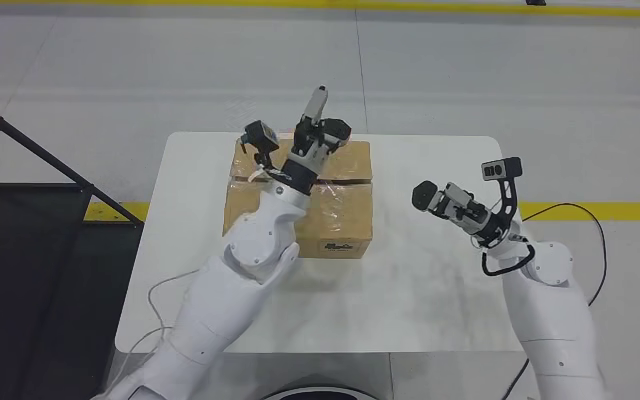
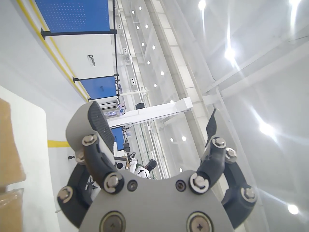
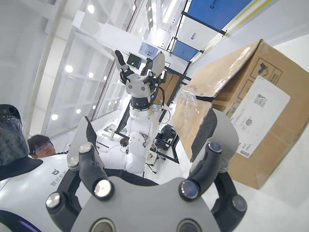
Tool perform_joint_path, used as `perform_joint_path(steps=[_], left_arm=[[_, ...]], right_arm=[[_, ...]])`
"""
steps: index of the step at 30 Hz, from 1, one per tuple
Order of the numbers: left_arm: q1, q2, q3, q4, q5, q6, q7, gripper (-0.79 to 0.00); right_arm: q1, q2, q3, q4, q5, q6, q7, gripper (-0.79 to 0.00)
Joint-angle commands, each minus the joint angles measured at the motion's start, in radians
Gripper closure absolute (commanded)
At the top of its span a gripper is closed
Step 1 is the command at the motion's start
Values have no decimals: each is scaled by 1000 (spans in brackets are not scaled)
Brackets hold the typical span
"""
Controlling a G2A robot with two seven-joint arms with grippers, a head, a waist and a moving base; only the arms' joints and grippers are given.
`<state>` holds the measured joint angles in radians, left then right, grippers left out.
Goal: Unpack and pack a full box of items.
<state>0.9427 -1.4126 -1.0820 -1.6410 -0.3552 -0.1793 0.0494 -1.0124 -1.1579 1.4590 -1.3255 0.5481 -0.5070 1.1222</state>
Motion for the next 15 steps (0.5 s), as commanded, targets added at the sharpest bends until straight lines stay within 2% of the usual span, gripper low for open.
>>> perform_joint_path(steps=[1,4,9,12,15], left_arm=[[29,11,-64,-55,-34,35,-66,-785],[75,33,-171,-120,-92,120,-223,-785],[161,76,-339,-185,-79,268,-525,-785],[201,97,-389,-209,-17,332,-683,-785],[238,112,-395,-220,60,353,-794,-785]], right_arm=[[-1,0,-4,-1,-2,-4,-3,-785],[2,0,-13,6,2,-11,-9,-785],[8,0,-23,31,14,-24,-12,-785],[12,0,-28,40,20,-28,-13,-785],[17,0,-36,46,22,-30,-15,-785]])
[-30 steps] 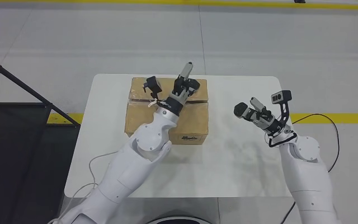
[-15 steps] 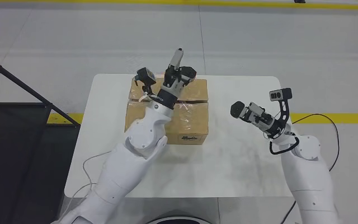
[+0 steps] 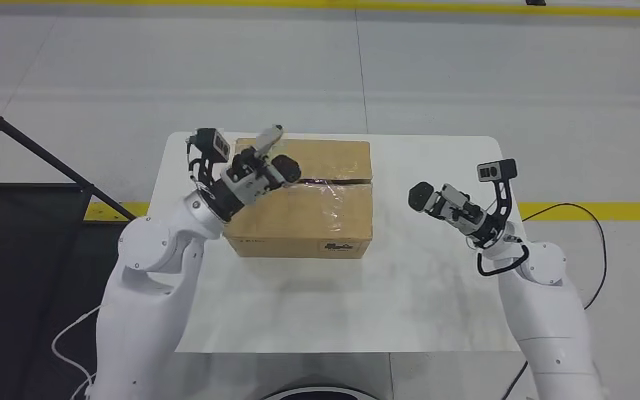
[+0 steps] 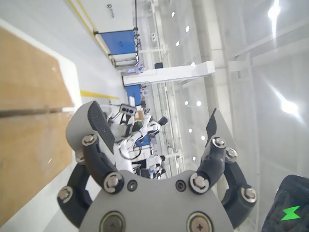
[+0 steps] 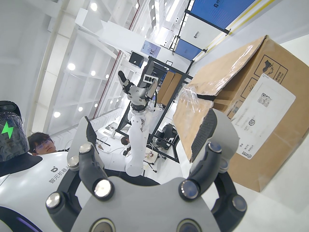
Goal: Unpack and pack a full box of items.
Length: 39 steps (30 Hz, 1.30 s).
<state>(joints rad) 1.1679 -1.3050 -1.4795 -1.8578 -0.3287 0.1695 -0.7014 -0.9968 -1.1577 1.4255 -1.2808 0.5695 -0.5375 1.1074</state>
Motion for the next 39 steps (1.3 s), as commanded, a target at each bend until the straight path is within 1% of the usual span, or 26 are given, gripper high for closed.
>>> perform_joint_path(steps=[1,4,10,14,19,22,33,37,39], left_arm=[[24,9,6,-7,72,1,-66,-785],[52,16,25,-9,148,-15,-79,-785],[70,19,78,0,253,-53,-6,-785],[69,18,105,6,270,-66,24,-785],[60,16,132,19,248,-62,64,-785],[46,14,153,37,276,-63,97,-785],[12,15,195,80,318,-63,117,-785],[-3,12,213,92,305,-66,136,-785],[-11,8,223,100,264,-66,157,-785]], right_arm=[[3,0,-4,3,2,0,-1,-785],[7,1,-7,6,1,0,-2,-785],[8,3,-9,14,1,3,-6,-785],[6,5,-8,16,1,-1,-10,-785],[4,7,-7,18,8,-5,-14,-785],[3,8,-8,24,12,-9,-11,-785],[-9,12,0,44,37,-28,-14,-785],[-12,14,1,44,41,-32,-14,-785],[-13,15,2,46,43,-34,-12,-785]])
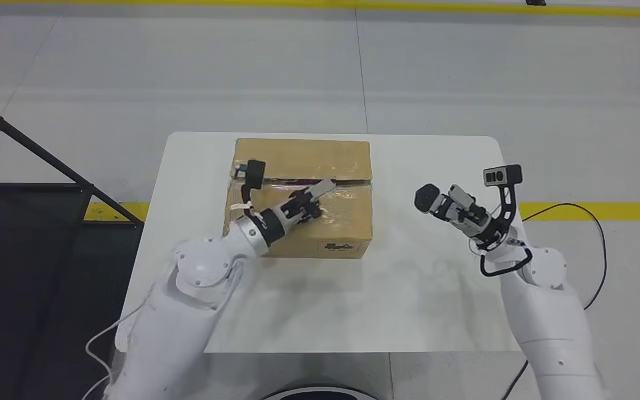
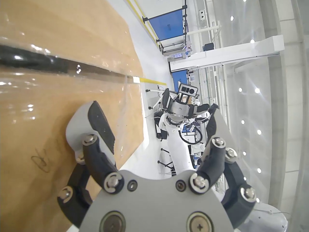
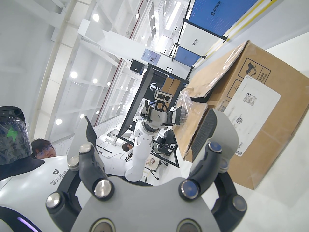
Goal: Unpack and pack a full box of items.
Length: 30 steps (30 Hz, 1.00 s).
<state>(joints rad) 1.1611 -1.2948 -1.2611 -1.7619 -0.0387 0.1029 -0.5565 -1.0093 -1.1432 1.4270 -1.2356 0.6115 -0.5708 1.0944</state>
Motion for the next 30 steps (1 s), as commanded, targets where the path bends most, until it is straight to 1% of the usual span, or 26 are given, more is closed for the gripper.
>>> perform_joint_path(steps=[1,7,16,19,22,27,30], left_arm=[[-12,-5,10,7,-44,3,24,-785],[-64,-21,66,51,-86,0,101,-785],[-137,-45,145,128,-128,-19,161,-785],[-160,-57,164,158,-173,-25,216,-785],[-191,-70,196,199,-183,-36,261,-785],[-239,-92,251,263,-206,-48,295,-785],[-254,-102,265,274,-240,-52,298,-785]], right_arm=[[0,1,0,2,1,-2,2,-785],[-1,2,-2,6,6,-5,1,-785],[-14,6,7,9,13,-13,2,-785],[-17,8,9,11,17,-14,3,-785],[-18,9,9,11,20,-16,2,-785],[-19,10,9,13,23,-19,3,-785],[-22,11,12,15,24,-20,4,-785]])
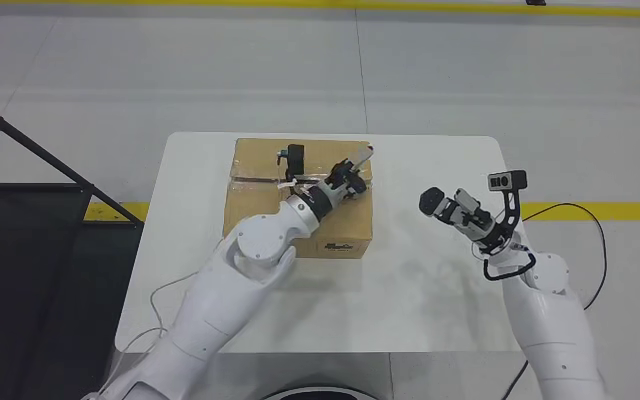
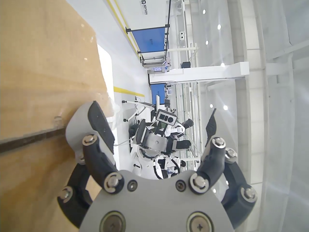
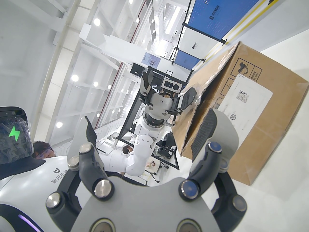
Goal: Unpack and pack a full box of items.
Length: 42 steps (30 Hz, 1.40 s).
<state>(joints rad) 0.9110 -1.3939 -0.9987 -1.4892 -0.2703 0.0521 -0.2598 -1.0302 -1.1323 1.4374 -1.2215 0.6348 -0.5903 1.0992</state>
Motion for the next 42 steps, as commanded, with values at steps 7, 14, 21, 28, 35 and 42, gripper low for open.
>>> perform_joint_path(steps=[7,14,21,28,35,42], left_arm=[[-4,-7,-35,-54,-56,-1,8,-785],[52,21,-207,-206,37,8,56,-785],[212,62,-452,-345,162,42,61,-785],[361,80,-590,-386,196,32,58,-785],[420,88,-642,-389,198,23,34,-785],[431,93,-647,-368,166,34,-30,-785]], right_arm=[[9,0,-5,2,-11,-9,-20,-785],[103,-23,-102,6,-34,7,-89,-785],[278,-81,-285,115,2,47,-160,-785],[432,-150,-462,251,24,84,-116,-785],[509,-194,-542,396,21,126,-82,-785],[528,-202,-542,469,2,143,-64,-785]])
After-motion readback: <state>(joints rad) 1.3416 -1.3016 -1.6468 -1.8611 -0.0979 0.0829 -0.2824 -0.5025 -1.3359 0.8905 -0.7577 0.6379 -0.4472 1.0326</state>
